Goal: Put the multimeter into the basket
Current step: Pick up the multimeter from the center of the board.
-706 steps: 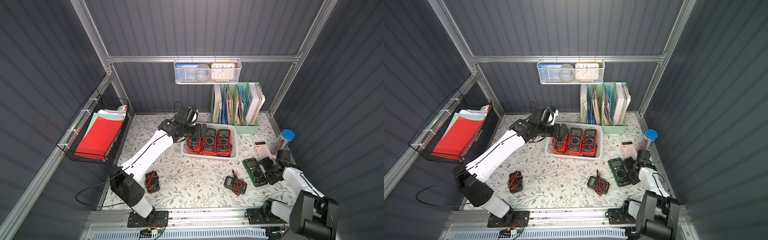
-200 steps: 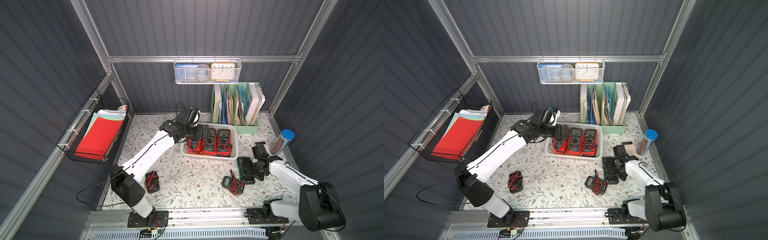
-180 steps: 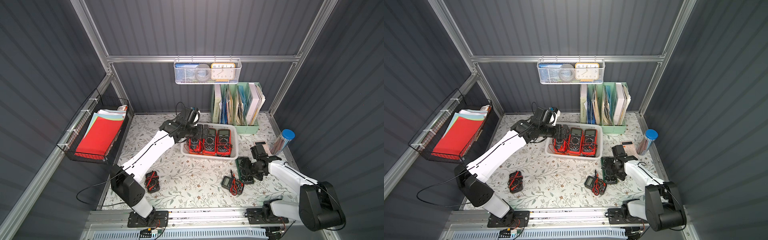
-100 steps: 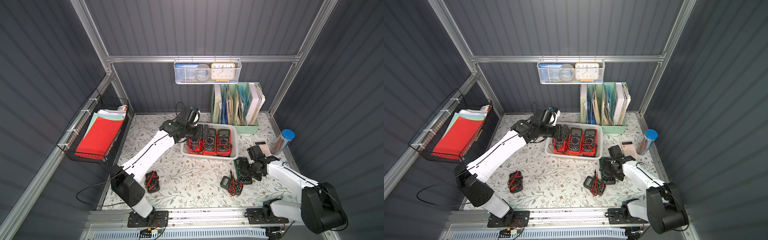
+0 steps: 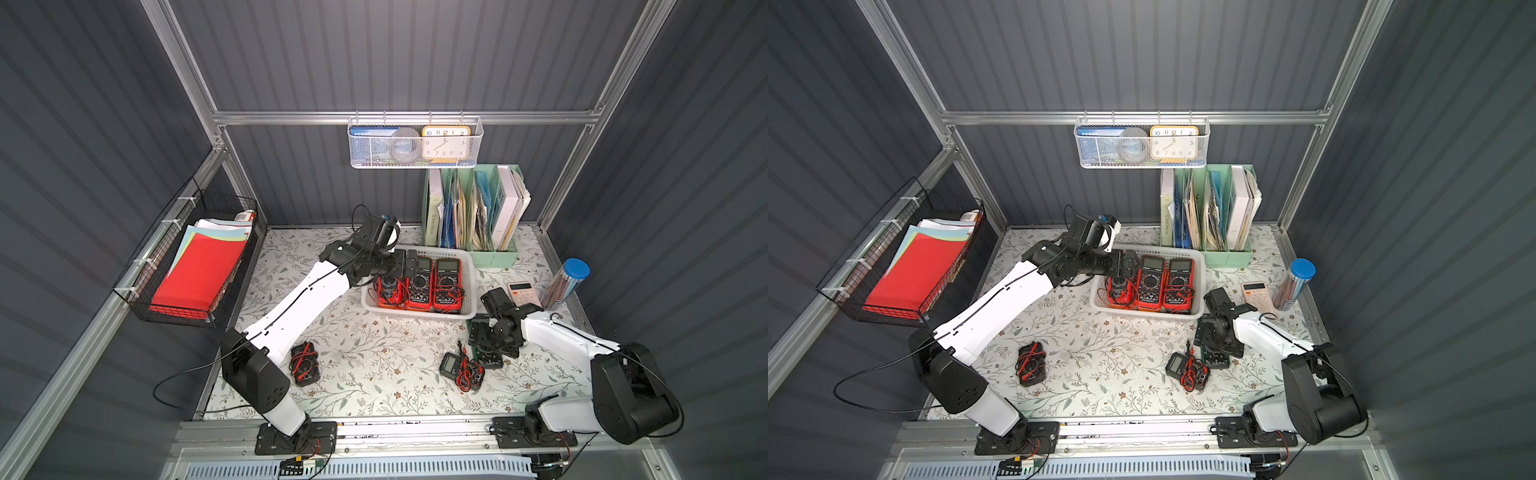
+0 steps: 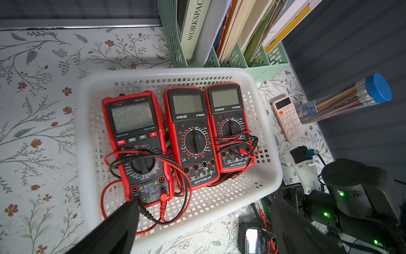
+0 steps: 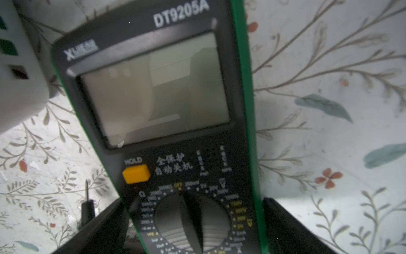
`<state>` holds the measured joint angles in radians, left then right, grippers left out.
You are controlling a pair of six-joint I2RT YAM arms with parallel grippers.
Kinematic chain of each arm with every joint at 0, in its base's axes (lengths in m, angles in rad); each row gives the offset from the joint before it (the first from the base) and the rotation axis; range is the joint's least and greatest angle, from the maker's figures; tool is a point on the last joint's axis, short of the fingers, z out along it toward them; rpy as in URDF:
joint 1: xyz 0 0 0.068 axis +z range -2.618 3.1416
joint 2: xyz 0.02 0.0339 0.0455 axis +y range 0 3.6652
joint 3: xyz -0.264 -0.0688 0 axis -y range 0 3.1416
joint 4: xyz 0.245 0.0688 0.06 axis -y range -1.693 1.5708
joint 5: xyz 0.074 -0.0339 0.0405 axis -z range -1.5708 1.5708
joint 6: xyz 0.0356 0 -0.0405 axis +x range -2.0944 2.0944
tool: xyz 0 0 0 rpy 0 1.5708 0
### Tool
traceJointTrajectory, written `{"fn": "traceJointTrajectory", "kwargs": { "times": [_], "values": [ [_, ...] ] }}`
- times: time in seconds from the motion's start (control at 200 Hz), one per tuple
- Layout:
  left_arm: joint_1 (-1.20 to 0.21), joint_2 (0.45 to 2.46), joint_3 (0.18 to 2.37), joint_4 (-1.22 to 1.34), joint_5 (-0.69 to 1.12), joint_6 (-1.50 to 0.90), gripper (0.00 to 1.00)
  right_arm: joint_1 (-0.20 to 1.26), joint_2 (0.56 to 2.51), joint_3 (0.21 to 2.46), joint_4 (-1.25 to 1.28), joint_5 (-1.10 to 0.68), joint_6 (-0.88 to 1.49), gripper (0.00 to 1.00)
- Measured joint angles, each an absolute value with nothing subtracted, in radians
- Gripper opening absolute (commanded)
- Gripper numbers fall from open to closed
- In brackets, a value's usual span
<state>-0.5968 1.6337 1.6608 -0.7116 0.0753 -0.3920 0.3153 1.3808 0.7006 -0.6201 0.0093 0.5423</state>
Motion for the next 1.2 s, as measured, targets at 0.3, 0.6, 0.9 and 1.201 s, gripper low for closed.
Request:
{"fn": "traceJointTrajectory", "kwargs": {
  "times": [0.3, 0.6, 0.9, 1.201],
  "values": [
    [-0.597, 1.634, 1.62, -0.703, 0.077, -0.392, 0.99, 0.324, 1.396, 0.724, -0.644, 0.025, 0.552, 0.59],
    [-0.604, 1.634, 1.541, -0.688, 0.101, -0.396, 0.99, 0.323, 1.242, 0.721, -0.721, 0.169, 0.621, 0.54],
    [-0.647, 1.637, 1.46, -0.636, 0.129, -0.441, 0.99, 0.319, 1.102, 0.793, -0.784, 0.228, 0.646, 0.51],
    [-0.657, 1.666, 1.46, -0.587, 0.142, -0.467, 0.99, 0.319, 1.067, 0.942, -0.825, 0.206, 0.646, 0.5]
  ]
}}
